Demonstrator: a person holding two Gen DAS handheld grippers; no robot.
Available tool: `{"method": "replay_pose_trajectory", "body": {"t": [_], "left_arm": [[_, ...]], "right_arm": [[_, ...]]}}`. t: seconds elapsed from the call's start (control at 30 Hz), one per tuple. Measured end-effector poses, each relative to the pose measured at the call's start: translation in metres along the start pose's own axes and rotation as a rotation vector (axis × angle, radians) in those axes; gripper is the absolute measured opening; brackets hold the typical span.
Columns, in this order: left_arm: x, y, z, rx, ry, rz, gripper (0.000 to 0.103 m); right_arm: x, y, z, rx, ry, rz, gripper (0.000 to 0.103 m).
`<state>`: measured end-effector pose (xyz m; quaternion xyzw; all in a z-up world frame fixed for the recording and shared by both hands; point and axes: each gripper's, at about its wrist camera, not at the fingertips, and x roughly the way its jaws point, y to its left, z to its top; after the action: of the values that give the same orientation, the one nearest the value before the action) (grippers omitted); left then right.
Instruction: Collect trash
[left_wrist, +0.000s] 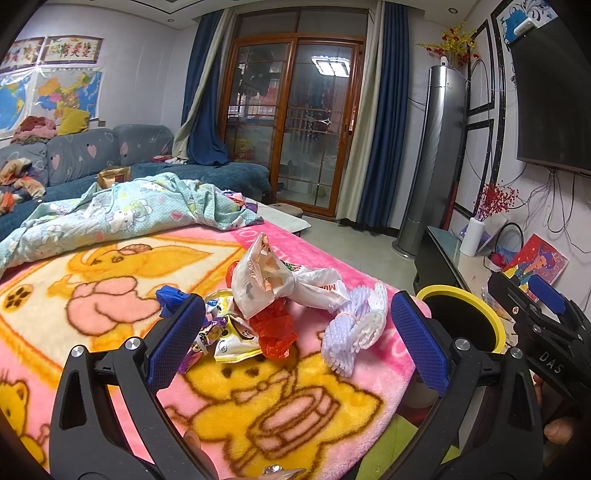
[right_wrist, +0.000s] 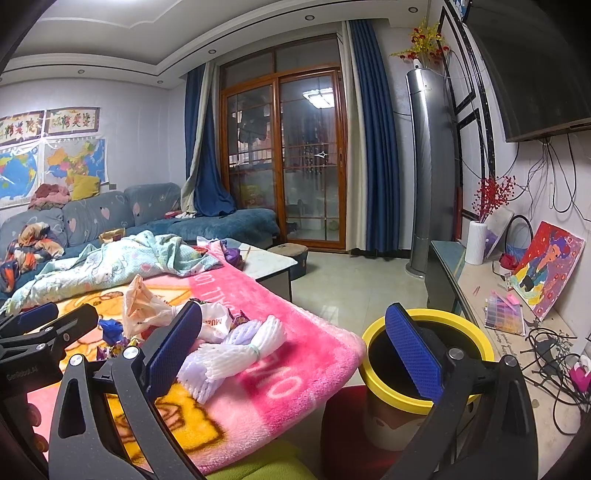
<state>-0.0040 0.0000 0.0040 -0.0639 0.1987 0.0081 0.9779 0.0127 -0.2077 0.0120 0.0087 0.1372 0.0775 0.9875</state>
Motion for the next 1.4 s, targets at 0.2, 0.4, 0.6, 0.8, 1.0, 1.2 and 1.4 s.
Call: {"method": "replay_pose_trajectory", "body": {"t": [0.2, 0.4, 0.6, 0.8, 1.0, 1.2, 1.4], "left_arm": [[0.000, 0.000, 0.000, -0.001, -0.001, 0.000, 0.092], [0.000, 0.001, 0.000, -0.001, 0.000, -0.001, 0.092], [0.000, 0.000, -0.001, -0.002, -0.001, -0.001, 0.092], [0.002, 0.001, -0.001, -0.001, -0.001, -0.002, 0.092], [0.002, 0.009, -0.007, -0.028, 0.002, 0.000, 0.092], [0.006, 0.024, -0.005, -0.065, 0.007, 0.013, 0.092], [0.008, 0.040, -0.001, -0.099, 0.003, 0.032, 0.092]], "right_arm": [[0.000, 0.000, 0.000, 0.000, 0.002, 0.000, 0.097], [-0.001, -0.001, -0.001, 0.000, 0.003, 0.001, 0.097], [0.001, -0.001, -0.003, 0.001, 0.007, 0.001, 0.097], [0.002, -0.001, -0.006, 0.001, 0.011, 0.000, 0.097], [0.003, 0.001, -0.009, -0.004, 0.022, 0.016, 0.097], [0.009, 0.011, -0.006, -0.041, 0.064, 0.058, 0.097], [0.019, 0.026, 0.000, -0.087, 0.089, 0.114, 0.097]]}}
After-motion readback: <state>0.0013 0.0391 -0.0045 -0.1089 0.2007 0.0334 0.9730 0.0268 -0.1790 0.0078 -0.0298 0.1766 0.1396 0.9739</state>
